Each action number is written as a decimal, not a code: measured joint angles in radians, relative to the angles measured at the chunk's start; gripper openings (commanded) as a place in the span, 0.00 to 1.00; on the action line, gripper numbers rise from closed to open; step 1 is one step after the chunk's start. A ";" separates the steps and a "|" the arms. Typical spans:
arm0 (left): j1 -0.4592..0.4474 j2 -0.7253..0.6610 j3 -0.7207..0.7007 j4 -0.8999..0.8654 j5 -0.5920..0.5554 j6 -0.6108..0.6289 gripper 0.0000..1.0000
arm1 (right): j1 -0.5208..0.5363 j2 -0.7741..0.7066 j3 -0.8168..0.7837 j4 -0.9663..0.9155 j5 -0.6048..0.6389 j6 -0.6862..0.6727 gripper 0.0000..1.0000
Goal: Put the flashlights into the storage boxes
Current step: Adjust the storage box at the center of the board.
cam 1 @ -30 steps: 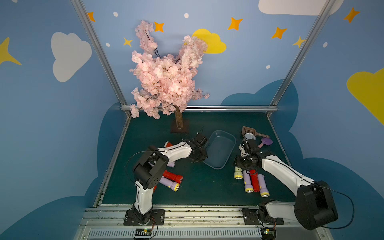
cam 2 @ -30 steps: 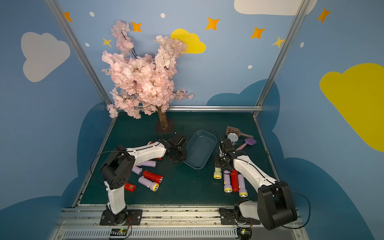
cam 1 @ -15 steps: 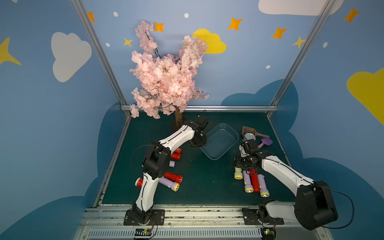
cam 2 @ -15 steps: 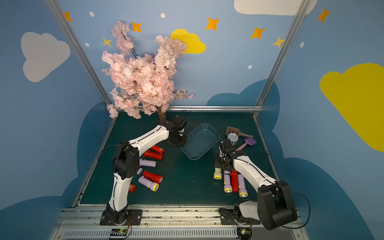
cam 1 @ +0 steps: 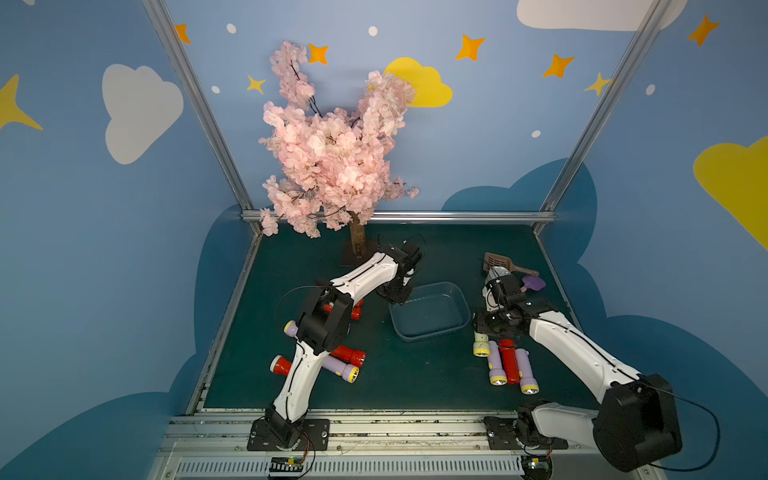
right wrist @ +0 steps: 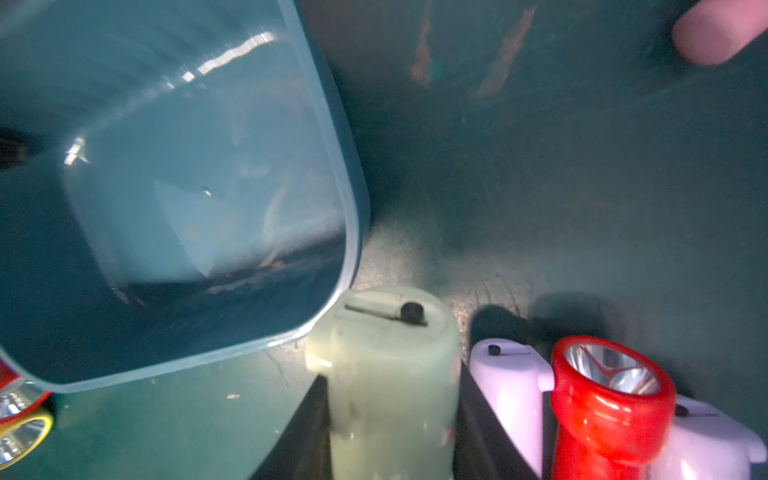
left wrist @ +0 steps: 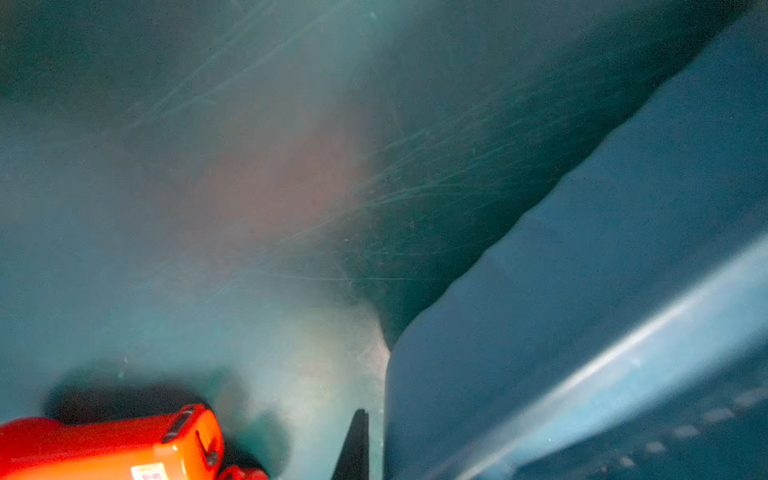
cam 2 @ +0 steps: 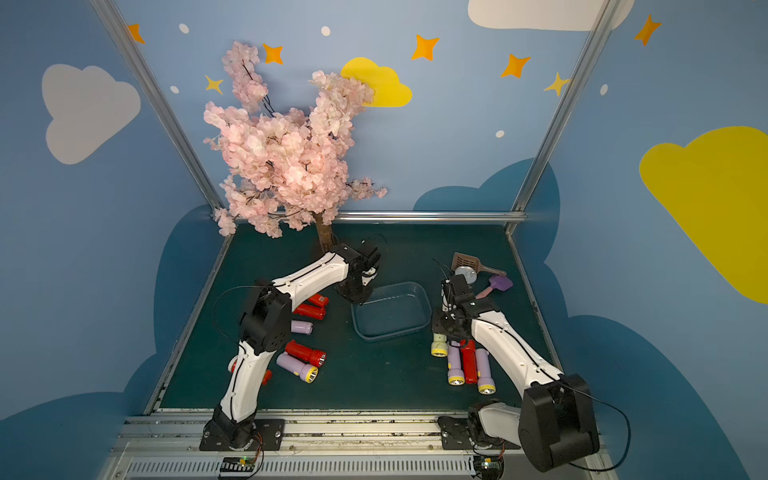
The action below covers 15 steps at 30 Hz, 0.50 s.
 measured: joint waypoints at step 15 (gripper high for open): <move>-0.012 -0.002 -0.032 0.095 0.069 0.191 0.18 | 0.009 0.000 0.079 -0.040 -0.011 0.000 0.26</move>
